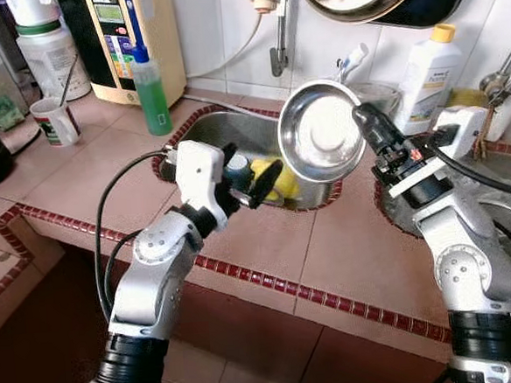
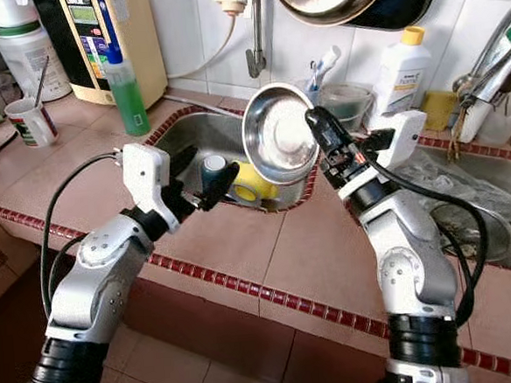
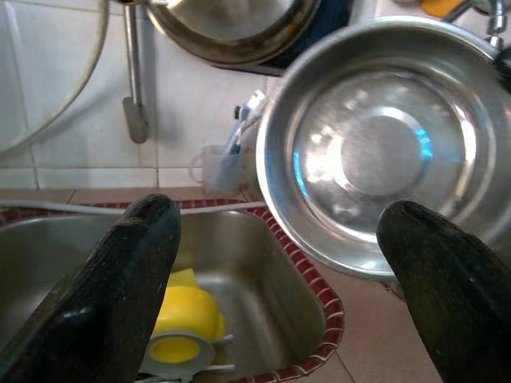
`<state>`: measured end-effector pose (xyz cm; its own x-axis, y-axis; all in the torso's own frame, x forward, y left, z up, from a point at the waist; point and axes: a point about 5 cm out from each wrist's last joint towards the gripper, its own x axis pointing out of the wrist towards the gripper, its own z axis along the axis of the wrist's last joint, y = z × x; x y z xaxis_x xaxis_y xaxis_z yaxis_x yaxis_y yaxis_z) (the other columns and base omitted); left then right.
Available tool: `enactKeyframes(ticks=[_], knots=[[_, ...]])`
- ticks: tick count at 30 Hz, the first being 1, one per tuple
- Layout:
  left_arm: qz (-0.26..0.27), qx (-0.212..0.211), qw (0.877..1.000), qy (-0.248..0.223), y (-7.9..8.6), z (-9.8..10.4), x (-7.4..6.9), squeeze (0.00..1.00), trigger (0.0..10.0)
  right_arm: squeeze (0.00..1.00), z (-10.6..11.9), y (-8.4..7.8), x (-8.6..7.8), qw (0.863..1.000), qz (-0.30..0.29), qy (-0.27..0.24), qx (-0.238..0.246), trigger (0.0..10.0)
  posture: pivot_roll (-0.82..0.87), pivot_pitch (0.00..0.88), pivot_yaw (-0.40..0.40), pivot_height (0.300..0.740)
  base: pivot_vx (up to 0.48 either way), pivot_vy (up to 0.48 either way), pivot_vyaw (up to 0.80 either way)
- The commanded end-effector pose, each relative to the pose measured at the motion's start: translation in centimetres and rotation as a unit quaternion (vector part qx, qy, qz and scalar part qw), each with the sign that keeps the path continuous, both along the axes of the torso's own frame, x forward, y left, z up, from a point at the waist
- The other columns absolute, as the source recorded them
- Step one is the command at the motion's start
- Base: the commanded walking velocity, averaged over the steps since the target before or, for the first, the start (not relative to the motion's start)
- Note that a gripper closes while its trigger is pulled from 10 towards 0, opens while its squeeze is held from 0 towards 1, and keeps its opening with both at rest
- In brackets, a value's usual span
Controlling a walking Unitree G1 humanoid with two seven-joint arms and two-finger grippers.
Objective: Kitchen organization
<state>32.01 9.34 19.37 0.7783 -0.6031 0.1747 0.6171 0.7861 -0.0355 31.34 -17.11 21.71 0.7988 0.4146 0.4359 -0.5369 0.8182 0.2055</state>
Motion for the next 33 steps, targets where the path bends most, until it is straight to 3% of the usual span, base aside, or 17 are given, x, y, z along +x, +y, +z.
enactKeyframes(ticks=[1, 11, 20, 28, 33], knots=[[0.006, -0.008, 1.0, 0.002, 0.1, 0.2, 0.4, 0.0, 10.0, 0.0, 0.4, 0.1, -0.7, 0.999, -0.025, -0.017, -0.019, 10.0, -0.04, 0.0, -0.008, 0.74, 0.0, 0.0, 0.0], [0.014, -0.017, 0.999, 0.028, 0.7, -0.5, 1.1, 0.0, 10.0, 0.0, -0.8, 0.6, -1.4, 0.994, -0.088, -0.013, -0.065, 10.0, -0.05, 0.0, -0.003, 0.74, 0.0, 0.0, 0.0], [0.049, -0.03, 0.998, 0.02, 1.6, -0.6, 1.5, 0.0, 10.0, 0.0, -2.0, -0.2, -1.8, 0.976, -0.192, -0.026, -0.102, 10.0, -0.05, 0.0, -0.006, 0.74, 0.0, 0.409, 0.0], [0.069, -0.001, 0.998, 0.009, 1.9, -2.6, 1.1, 0.0, 10.0, 0.0, -3.5, 0.2, -2.4, 0.972, -0.203, -0.015, -0.119, 10.0, -0.06, 0.0, 0.0, 0.74, 0.0, 0.443, 0.0], [0.058, 0.002, 0.998, -0.001, 1.2, -2.4, 0.9, 0.0, 10.0, 0.0, -3.7, 0.4, -2.4, 0.969, -0.209, -0.018, -0.131, 10.0, -0.05, 0.0, 0.0, 0.74, 0.0, 0.234, 0.0]])
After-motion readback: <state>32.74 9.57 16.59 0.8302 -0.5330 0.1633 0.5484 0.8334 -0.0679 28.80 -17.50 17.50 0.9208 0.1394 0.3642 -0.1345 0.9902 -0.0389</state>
